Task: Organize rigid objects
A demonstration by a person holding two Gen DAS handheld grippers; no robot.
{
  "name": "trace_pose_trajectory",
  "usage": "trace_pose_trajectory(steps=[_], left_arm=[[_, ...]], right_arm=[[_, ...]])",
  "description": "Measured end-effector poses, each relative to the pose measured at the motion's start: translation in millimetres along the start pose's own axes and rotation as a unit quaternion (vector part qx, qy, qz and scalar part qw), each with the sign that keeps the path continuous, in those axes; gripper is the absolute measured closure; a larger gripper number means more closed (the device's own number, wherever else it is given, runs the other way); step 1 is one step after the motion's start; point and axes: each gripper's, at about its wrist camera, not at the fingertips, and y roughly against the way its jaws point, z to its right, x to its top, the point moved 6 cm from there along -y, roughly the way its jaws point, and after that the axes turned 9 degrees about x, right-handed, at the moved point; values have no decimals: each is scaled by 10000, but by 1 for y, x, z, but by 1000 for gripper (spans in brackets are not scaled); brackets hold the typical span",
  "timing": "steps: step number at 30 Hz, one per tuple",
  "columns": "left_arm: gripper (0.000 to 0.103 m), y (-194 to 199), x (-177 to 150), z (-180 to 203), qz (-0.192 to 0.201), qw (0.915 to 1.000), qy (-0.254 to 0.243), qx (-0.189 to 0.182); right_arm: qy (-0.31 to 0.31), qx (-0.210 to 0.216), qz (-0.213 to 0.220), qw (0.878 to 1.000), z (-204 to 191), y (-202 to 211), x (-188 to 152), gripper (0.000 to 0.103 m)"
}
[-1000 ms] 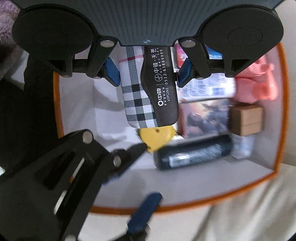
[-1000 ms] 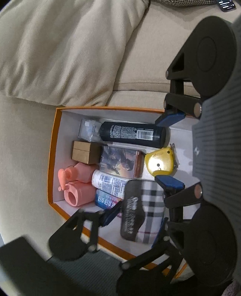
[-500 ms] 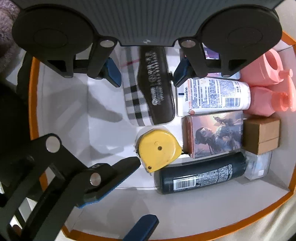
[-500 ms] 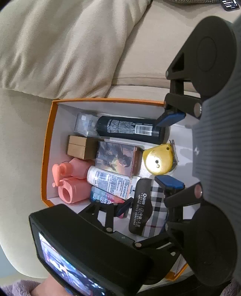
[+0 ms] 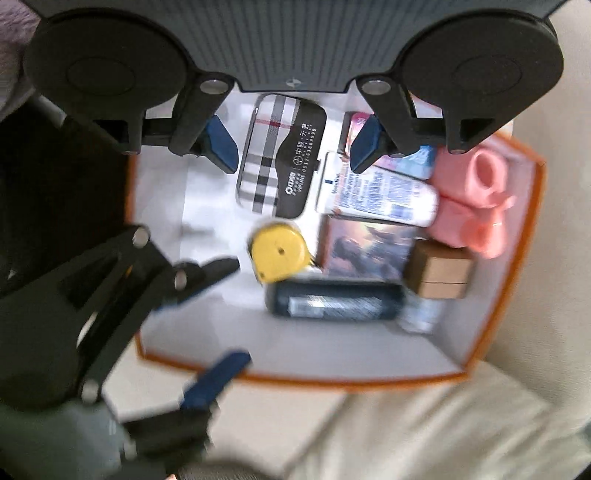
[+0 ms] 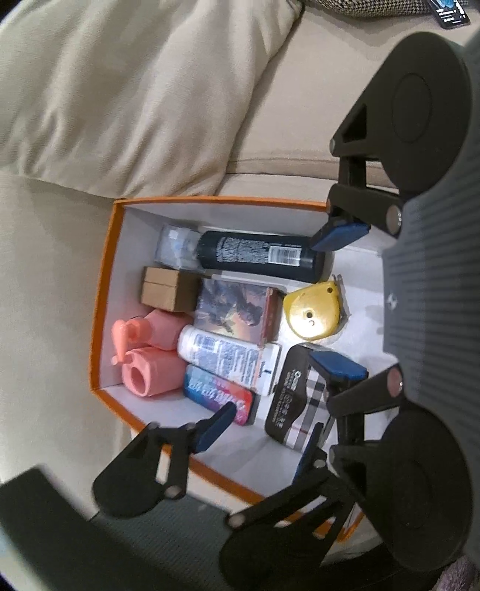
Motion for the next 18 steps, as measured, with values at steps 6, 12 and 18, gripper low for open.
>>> trace_pose_trajectory(steps=[6,12,18], left_arm=[[20,59,-12,-13,602,9917,870,730],[17,117,-40,-21,1171,9610,1902,1629],[12,158,-80,-24,1361,8964,2779,3174]], right_arm=[[59,50,351,9994,-20,24,5,38],[-111,115,922,9956,-41,53,6,20],[-461,138,1615,9857,-65,77,4,14]])
